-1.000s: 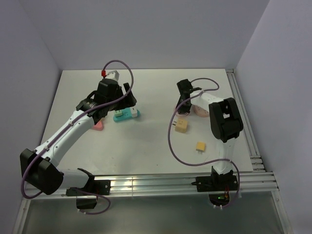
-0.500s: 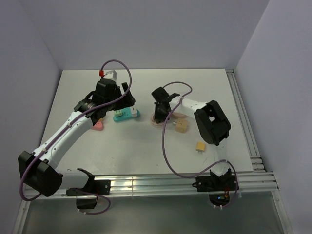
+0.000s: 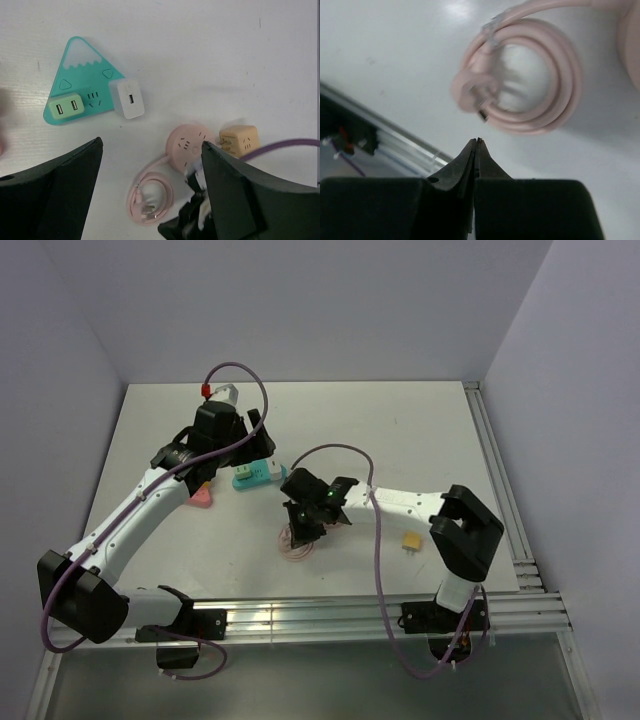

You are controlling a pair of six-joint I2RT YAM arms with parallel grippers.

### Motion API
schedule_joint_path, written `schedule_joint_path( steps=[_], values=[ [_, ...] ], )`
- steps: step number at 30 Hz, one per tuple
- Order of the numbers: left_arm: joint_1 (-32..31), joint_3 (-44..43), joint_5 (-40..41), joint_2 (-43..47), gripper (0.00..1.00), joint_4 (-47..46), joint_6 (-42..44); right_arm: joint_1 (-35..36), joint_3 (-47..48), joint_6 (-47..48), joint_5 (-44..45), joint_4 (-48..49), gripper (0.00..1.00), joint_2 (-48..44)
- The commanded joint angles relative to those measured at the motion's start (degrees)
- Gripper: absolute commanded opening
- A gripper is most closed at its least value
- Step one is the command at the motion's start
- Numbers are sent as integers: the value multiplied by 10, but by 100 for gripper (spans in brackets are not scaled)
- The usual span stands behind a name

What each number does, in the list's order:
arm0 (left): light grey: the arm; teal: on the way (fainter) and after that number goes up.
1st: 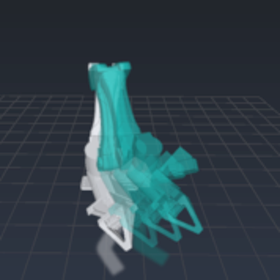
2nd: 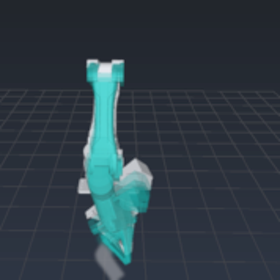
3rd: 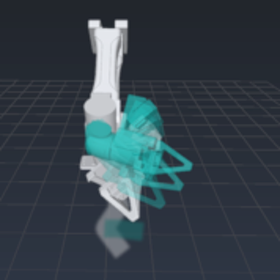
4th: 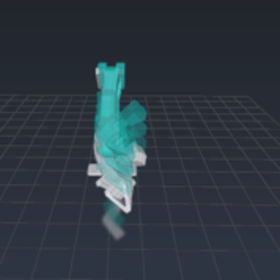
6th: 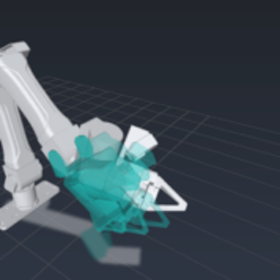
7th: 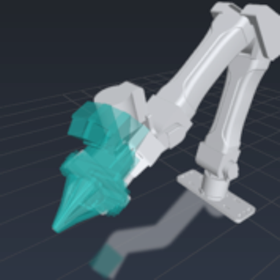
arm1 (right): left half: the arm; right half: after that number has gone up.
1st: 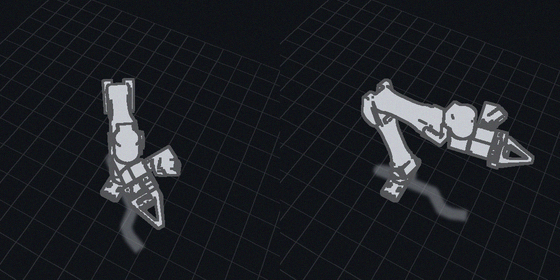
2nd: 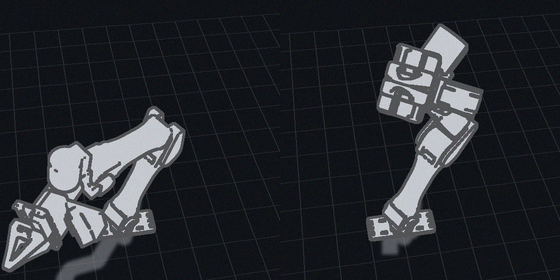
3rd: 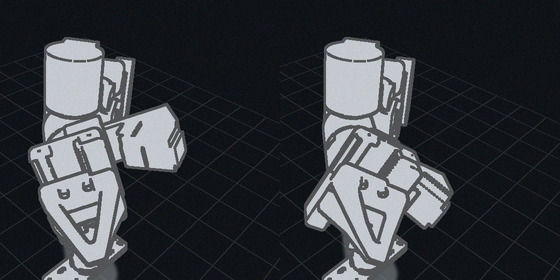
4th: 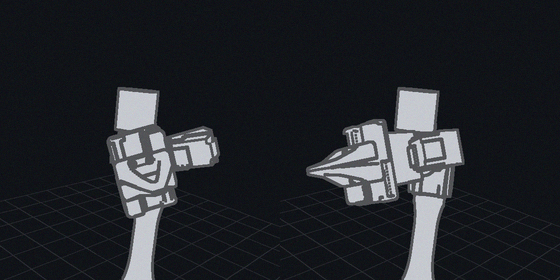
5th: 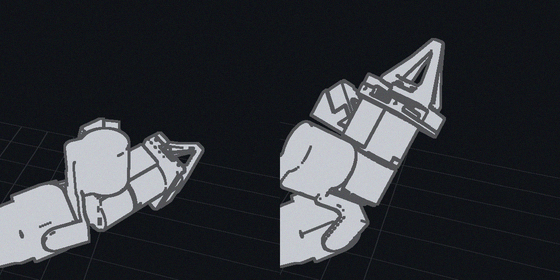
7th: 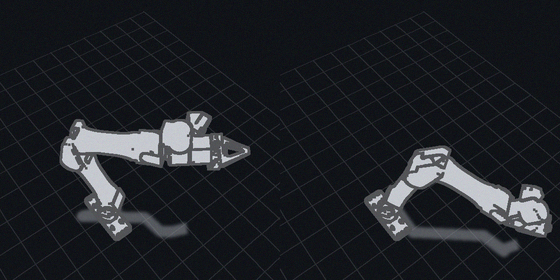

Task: Insert the plug
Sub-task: Move the socket to the center of the board, then pick up the plug from the center of the board.

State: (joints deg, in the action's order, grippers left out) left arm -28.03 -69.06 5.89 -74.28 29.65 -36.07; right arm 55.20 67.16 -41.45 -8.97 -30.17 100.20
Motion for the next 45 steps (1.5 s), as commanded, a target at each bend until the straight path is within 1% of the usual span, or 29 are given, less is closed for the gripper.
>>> schedule_joint_path(
  steps=[1,3,4,5,6,8,10,12,13,14,16,17,18,19,22,30,32,36,41,45],
  values=[
    [3,-2,-8,6,86,-13,1,17,22,22,-12,0,0,-55],
    [3,-4,-11,5,86,-10,0,17,35,47,15,-23,5,-89],
    [3,-4,-12,5,86,-11,0,15,39,57,43,-29,8,-103],
    [3,-4,-16,4,86,-12,0,14,44,64,47,-40,20,-119],
    [3,-3,-17,4,85,-13,0,5,47,76,47,-47,26,-125],
    [3,-3,-16,3,85,-15,1,-12,53,82,51,-69,34,-134],
    [3,4,-26,9,86,-23,0,-49,46,87,56,-75,42,-151],
    [2,12,-38,12,86,-34,-1,-85,15,87,48,-68,53,-178],
    [1,14,-41,12,86,-36,-1,-129,4,89,42,-63,58,-188],
    [-1,16,-44,12,86,-38,-1,-150,-14,94,47,-57,70,-205],
    [-5,16,-46,8,85,-37,0,-198,-24,100,80,-60,80,-216],
    [-6,16,-46,5,85,-37,1,-207,-28,110,116,-66,85,-217],
    [-11,18,-47,5,86,-39,5,-216,-29,116,132,-68,87,-215],
    [-11,19,-48,5,86,-42,7,-229,-29,120,147,-71,89,-211],
    [-15,27,-54,9,86,-53,8,-238,-28,138,198,-80,92,-180],
    [-15,33,-66,-1,89,-52,7,-244,-40,139,243,-49,93,-99],
    [-14,40,-63,3,91,-53,8,-244,-49,139,246,-36,92,-89],
    [-14,53,-65,17,96,-66,9,-245,-55,134,261,-31,90,-72],
    [-14,52,-69,6,98,-64,5,-245,-63,130,258,-18,83,-62],
    [-14,54,-77,0,98,-67,1,-248,-75,129,251,-12,82,-69]
  ],
)
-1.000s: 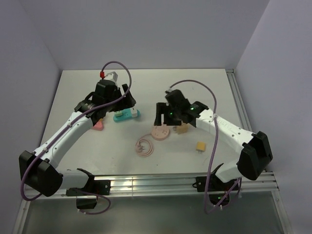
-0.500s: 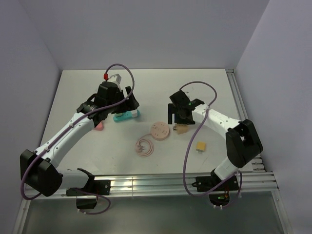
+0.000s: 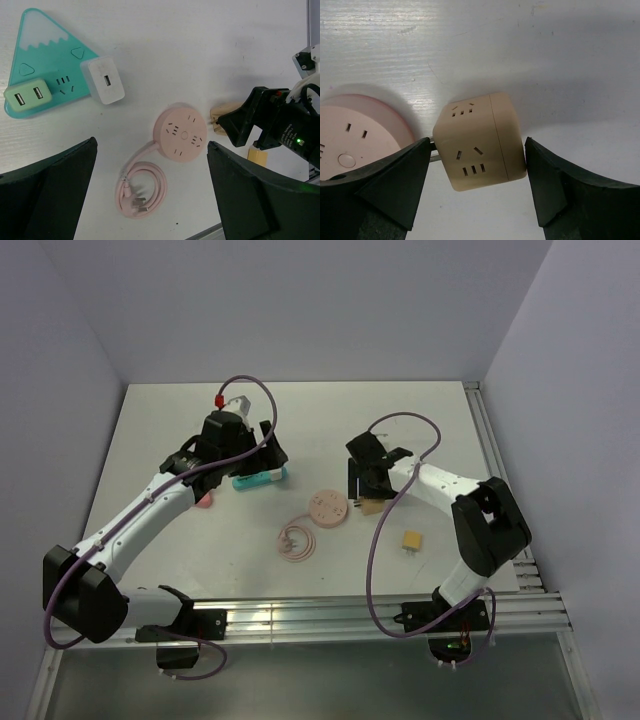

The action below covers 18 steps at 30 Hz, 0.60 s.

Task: Insert the plug
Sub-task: Pick up the plug from the center of the board.

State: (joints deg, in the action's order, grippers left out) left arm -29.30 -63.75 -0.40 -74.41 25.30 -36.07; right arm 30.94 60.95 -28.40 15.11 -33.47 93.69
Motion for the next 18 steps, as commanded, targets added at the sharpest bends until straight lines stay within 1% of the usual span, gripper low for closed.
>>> schedule_joint_path(
  steps=[1,3,4,8,9,11,13,15,16,18],
  values=[
    [-1,2,-17,2,98,-27,1,-6,-18,-2,8,24,82,-8],
    [-2,6,-20,3,98,-30,1,-9,-27,0,0,30,81,-13],
    [-2,7,-21,4,98,-31,1,-9,-35,0,-3,36,73,-18],
    [-1,13,-34,2,99,-42,-1,-14,-44,1,-6,45,56,-27],
    [-1,13,-36,1,99,-42,-3,-14,-47,1,-5,46,56,-31],
    [-2,8,-48,-5,99,-42,-14,-14,-54,4,-5,54,49,-45],
    [-2,-2,-50,-7,99,-26,-25,-13,-68,7,-7,61,48,-71],
    [-1,-8,-71,-5,99,-33,-37,-13,-78,11,-3,75,47,-91],
    [-2,-10,-75,-5,100,-35,-42,-12,-90,12,-2,89,45,-113],
    [-2,-15,-88,-13,100,-36,-52,-12,-111,17,-11,104,45,-138]
  ],
)
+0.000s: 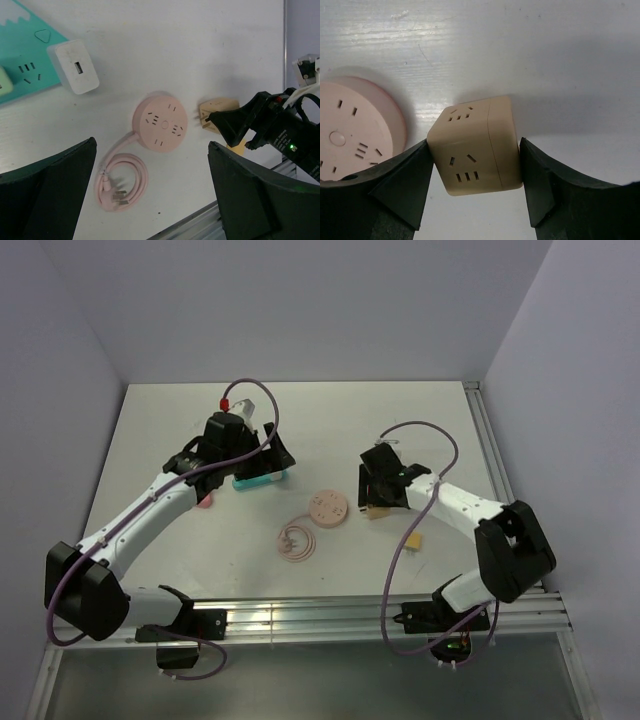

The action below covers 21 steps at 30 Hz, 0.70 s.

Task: Insert the plug
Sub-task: Pick up the plug from the center of the board.

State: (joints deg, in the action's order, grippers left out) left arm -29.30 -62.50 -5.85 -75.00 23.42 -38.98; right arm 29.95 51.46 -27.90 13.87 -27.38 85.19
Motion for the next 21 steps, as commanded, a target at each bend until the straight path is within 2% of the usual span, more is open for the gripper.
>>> schedule_joint_path(
  steps=[1,4,11,15,21],
  values=[
    [-1,-29,-37,-12,99,-15,-26,-2,-22,14,-2,57,45,-76],
    [-2,-34,-53,-26,100,-26,-34,4,-36,18,0,72,45,-108],
    [-8,-21,-101,-50,99,-81,-33,75,-26,33,74,76,45,-129],
    [-23,-53,-99,-79,99,-54,-27,134,-19,48,114,84,46,-142],
    [-30,-82,-123,-99,100,-36,-38,164,-34,62,139,106,46,-170]
  ],
)
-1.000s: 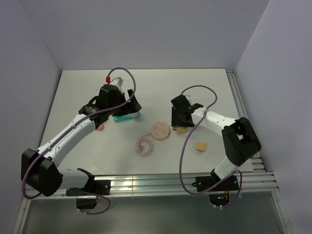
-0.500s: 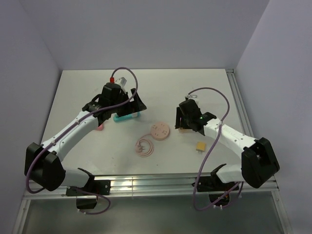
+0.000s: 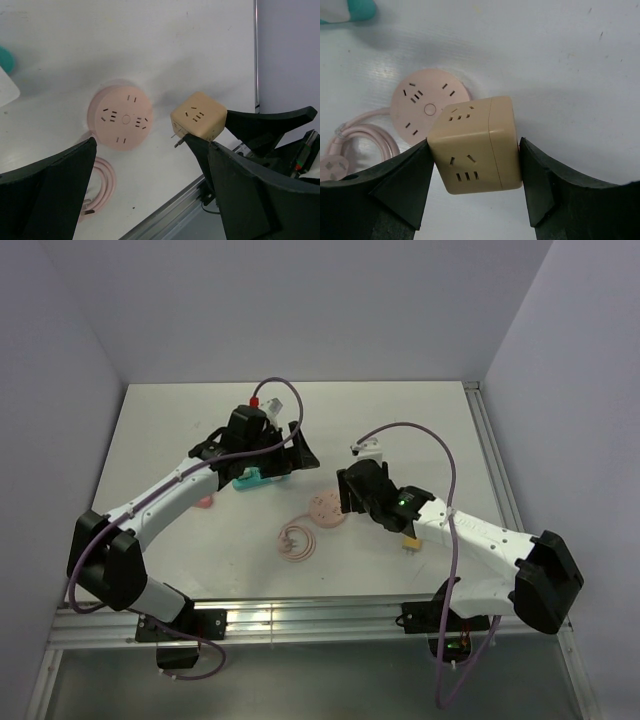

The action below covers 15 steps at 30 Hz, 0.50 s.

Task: Insert the plug
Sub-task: Pick up the plug from the center of the board.

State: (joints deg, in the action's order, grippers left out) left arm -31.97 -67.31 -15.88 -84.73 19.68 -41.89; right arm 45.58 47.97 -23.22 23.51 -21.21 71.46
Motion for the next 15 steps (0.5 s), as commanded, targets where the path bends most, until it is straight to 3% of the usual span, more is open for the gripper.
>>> schedule_joint_path(
  steps=[1,15],
  values=[
    [-6,-38,-22,-3,100,4,-12,12,-1,16,45,49,46,-34],
    [-20,-82,-28,-60,99,28,-78,80,-7,37,125,71,46,-39]
  ],
)
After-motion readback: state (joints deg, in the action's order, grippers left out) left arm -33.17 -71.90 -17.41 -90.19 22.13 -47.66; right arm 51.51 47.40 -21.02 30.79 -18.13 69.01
